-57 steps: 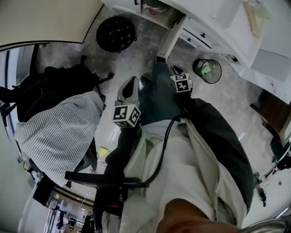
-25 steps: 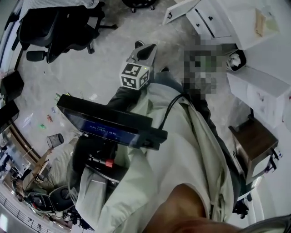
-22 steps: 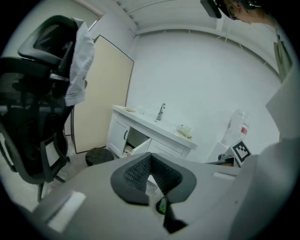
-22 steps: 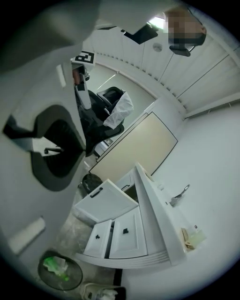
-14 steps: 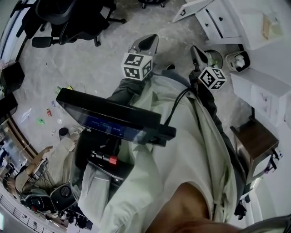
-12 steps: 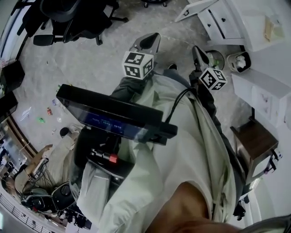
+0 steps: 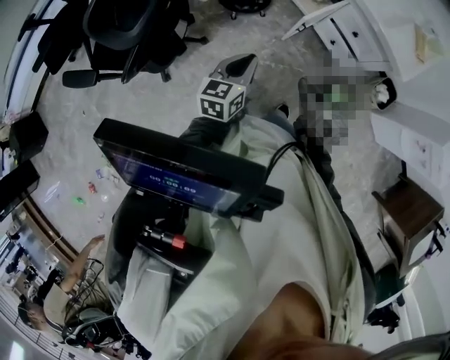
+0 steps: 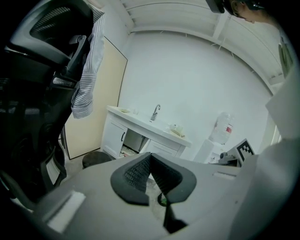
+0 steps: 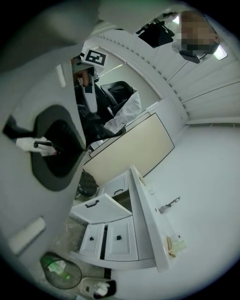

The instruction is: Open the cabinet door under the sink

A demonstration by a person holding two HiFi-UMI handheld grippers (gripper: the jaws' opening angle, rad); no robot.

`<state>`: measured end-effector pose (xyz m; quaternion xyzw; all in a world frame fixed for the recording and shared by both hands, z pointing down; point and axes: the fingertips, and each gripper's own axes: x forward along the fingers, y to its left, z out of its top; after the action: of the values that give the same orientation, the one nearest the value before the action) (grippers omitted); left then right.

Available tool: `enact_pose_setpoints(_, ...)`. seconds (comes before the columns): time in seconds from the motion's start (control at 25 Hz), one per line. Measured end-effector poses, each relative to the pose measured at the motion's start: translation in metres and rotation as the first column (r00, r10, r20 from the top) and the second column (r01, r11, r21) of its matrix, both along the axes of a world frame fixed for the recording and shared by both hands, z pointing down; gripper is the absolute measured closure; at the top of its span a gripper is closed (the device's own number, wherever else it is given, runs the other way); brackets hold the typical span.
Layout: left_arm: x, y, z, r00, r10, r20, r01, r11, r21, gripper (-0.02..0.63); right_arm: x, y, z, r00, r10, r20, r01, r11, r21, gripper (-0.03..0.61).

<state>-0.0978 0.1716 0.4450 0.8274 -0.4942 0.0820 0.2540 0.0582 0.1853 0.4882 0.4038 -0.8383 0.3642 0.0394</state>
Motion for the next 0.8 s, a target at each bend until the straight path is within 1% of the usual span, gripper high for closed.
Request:
enact_pose_setpoints(0.16, 0.009, 0.001, 0.002, 0.998, 0.060, 0.000, -0.060, 0.998, -0.005, 0.607, 0.008, 0.000, -0.001, 0.998, 0.059, 0.026, -0.059, 0.998, -0.017, 0.577)
enact_pose_setpoints(0.24, 0.006, -0.001, 0.002, 0.999, 0.053, -0.006, -0.053, 0.999, -0.004, 0.607, 0.004, -0.001, 0.000, 0.998, 0.045, 0.038, -0.044, 0.999, -0.023, 0.577)
enact_pose_setpoints(0.32, 0.005, -0.002, 0.003, 0.999, 0.038, -0.014, -0.038, 0.999, -0.008, 0.607, 0.000, -0.001, -0.002, 1.000, 0.014, 0.024, -0.014, 1.000, -0.009, 0.577)
enact_pose_setpoints(0.44, 0.009, -0.002, 0.004, 0.999, 0.033, -0.017, -0.033, 0.999, -0.015, 0.607, 0.004, -0.003, -0.012, 0.998, 0.002, -0.065, 0.002, 0.998, 0.063, 0.577)
enact_pose_setpoints(0.52, 0.013, -0.003, 0.005, 0.999, 0.035, -0.017, -0.035, 0.999, -0.018, 0.607, 0.011, -0.004, -0.021, 0.989, 0.008, -0.146, 0.011, 0.992, 0.126, 0.577)
enact_pose_setpoints(0.6, 0.018, -0.004, 0.006, 0.999, 0.034, -0.017, -0.034, 0.999, -0.021, 0.607, 0.016, -0.003, -0.025, 0.979, 0.007, -0.203, 0.028, 0.986, 0.165, 0.577)
enact_pose_setpoints(0.8, 0.036, -0.006, 0.009, 0.999, 0.044, -0.014, -0.045, 0.999, -0.031, 0.607, 0.030, 0.001, -0.018, 0.970, -0.017, -0.244, 0.057, 0.985, 0.160, 0.577)
